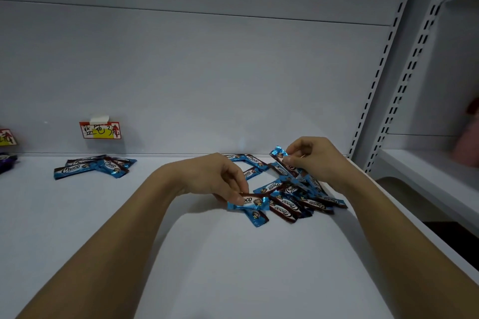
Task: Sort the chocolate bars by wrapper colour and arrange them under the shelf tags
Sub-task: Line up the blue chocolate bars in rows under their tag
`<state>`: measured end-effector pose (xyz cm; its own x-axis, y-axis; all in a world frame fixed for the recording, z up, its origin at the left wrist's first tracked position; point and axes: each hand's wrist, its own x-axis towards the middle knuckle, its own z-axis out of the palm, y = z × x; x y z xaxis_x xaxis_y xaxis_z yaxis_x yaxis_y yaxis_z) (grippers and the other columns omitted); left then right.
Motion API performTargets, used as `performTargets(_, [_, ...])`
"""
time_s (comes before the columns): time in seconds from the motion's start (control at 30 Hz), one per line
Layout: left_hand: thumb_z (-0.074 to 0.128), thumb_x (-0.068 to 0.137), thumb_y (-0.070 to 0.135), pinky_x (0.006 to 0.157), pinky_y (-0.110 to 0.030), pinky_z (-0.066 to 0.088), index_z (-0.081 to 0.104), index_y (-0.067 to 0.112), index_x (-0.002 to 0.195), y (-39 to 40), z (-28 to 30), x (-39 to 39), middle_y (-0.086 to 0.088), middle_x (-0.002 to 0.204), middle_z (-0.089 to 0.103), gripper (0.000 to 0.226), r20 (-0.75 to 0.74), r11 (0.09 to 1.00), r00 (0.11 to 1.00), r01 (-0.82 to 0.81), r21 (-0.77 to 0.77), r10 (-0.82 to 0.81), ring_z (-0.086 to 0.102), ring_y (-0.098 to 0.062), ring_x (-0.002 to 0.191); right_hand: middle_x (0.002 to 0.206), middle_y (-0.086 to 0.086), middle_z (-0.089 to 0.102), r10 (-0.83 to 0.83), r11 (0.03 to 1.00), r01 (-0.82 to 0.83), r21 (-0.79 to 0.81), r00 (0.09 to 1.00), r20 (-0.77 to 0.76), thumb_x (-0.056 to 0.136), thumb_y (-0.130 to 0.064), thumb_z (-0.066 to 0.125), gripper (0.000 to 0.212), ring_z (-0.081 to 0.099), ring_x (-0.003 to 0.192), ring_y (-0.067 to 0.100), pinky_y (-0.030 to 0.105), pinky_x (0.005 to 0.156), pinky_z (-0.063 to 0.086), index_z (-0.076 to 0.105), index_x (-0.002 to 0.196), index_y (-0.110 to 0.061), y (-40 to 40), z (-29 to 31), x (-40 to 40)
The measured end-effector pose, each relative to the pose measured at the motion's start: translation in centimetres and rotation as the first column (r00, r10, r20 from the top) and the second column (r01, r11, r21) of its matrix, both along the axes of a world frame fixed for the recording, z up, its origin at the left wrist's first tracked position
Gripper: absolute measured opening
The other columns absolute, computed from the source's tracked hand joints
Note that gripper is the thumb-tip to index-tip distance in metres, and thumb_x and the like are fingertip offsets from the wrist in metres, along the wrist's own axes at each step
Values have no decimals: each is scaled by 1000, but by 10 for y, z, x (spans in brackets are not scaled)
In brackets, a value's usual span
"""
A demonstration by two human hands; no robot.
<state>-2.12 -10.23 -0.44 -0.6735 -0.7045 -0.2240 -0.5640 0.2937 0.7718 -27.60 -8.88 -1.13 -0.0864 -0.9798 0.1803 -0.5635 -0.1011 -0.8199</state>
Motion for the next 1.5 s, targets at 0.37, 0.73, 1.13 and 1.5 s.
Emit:
performTargets(0.37, [79, 76, 40, 78, -20, 39, 71, 43, 96, -3, -8, -8, 24, 104, 55, 22, 279, 973, 960, 99, -210, -37, 50, -1, 97, 88, 0, 67, -218, 973, 227, 42, 964, -150, 82, -23, 77, 15, 59, 76, 8, 20, 57, 41, 68, 93, -15, -28, -26, 11])
performTargets(0.73, [79, 79, 13, 56, -13, 50, 69, 28, 84, -23, -28, -5, 7, 84, 69, 18, -335, 896, 879, -410, -172, 339, 67, -4, 69, 82, -5, 62, -114, 976, 165, 139, 942, -316, 85, -36, 72, 21, 57, 75, 7, 23, 61, 44, 67, 91, -17, -25, -27, 19])
performTargets(1.13, [75, 82, 13, 65, -24, 59, 70, 20, 91, -28, -37, -6, 5, 88, 73, 13, -456, 847, 775, -526, -82, 437, 71, -10, 81, 88, -3, 67, -149, 986, 150, -78, 989, 26, 85, -19, 74, 12, 65, 79, 14, 24, 62, 51, 69, 96, -22, -22, -19, 18])
performTargets(1.5, [72, 85, 10, 67, -24, 59, 67, 23, 89, -18, -37, -15, 5, 87, 71, 14, -510, 776, 695, -626, -81, 507, 69, -9, 81, 91, 4, 70, -52, 998, 57, -7, 944, 325, 91, -10, 65, 8, 72, 71, 12, 34, 74, 61, 69, 95, -15, -7, -17, 29])
